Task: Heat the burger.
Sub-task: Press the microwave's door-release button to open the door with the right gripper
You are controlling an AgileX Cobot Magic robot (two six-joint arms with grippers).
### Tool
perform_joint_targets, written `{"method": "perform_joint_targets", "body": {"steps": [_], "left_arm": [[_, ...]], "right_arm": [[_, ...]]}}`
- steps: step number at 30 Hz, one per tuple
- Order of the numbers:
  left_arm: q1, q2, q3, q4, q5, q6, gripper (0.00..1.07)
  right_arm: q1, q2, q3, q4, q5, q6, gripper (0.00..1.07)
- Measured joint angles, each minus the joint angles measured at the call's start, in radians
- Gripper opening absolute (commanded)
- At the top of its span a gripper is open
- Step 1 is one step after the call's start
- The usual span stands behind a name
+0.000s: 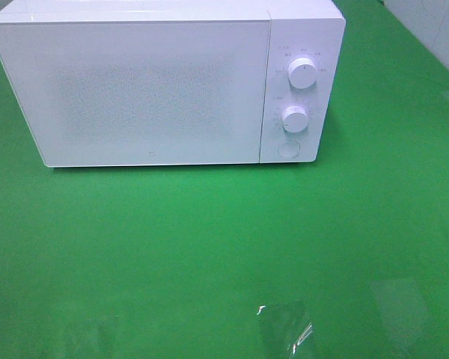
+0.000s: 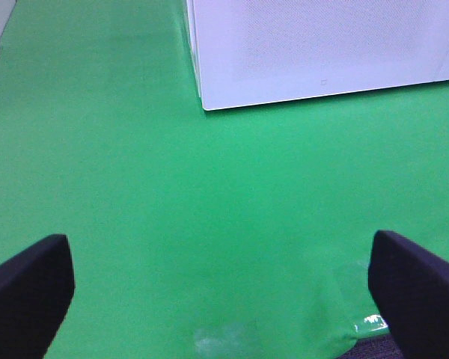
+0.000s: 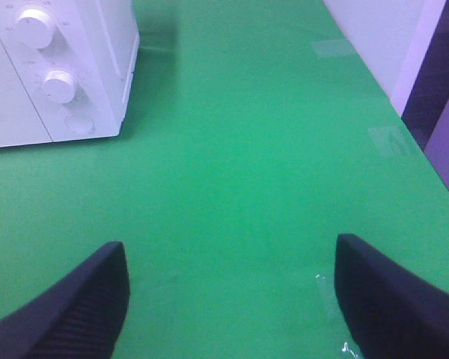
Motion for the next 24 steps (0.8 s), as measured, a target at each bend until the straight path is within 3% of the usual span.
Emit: {"method": "perform_joint_targets", "body": {"steps": [24], "left_arm": [[0.0, 0.0, 0.0, 0.0, 0.0, 0.0, 1.0]], "right_arm": [[-0.017, 0.0, 0.007, 0.007, 0.0, 0.0, 0.74]]}}
